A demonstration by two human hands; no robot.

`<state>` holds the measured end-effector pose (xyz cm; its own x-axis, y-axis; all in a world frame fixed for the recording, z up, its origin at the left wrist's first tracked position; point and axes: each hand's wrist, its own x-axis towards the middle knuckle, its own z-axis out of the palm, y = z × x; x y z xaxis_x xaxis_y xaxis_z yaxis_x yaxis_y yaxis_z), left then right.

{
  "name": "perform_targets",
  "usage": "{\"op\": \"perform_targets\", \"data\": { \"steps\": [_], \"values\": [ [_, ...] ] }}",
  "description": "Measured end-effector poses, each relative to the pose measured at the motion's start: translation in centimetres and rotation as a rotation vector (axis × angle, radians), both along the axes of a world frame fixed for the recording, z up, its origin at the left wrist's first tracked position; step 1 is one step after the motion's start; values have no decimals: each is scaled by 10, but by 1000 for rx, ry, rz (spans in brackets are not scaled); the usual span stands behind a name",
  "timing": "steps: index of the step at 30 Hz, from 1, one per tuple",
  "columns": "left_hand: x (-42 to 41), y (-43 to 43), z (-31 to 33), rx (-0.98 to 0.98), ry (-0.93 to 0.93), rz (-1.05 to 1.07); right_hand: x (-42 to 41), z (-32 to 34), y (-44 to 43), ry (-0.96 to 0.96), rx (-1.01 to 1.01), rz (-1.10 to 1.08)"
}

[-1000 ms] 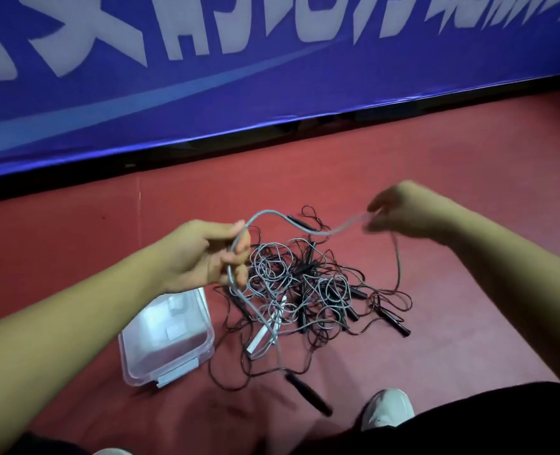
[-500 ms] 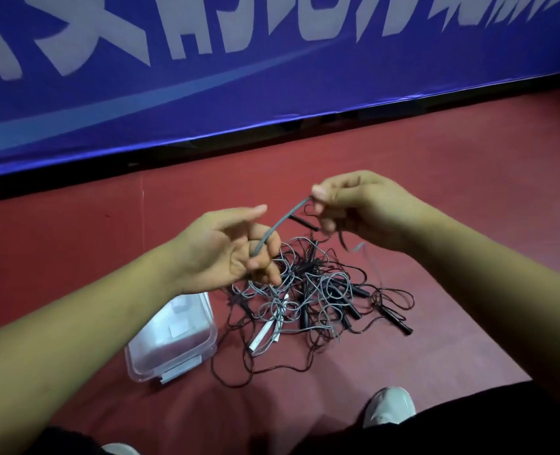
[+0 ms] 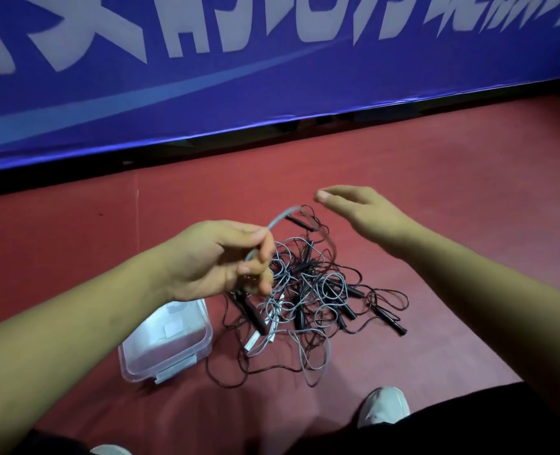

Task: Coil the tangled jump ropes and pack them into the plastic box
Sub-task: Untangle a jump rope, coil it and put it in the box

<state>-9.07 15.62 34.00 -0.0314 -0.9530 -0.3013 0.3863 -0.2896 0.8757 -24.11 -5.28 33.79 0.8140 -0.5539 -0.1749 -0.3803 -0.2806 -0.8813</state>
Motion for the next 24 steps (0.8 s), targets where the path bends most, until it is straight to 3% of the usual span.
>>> {"op": "perform_targets", "data": {
  "steps": [1,3,7,15,24],
  "values": [
    [-4,0,0,6,2,-26,5,1,10,-43,-30,130],
    [-8,0,1,14,13,-40,14,4,29,-103,138,299],
    [-1,1,7,-7,116,-19,22,9,38,-175,317,453],
    [19,8,0,-5,60,-66,17,21,22,-328,913,92],
    [-1,3,10,52,170,121,18,15,5,-369,1095,-213]
  ]
}}
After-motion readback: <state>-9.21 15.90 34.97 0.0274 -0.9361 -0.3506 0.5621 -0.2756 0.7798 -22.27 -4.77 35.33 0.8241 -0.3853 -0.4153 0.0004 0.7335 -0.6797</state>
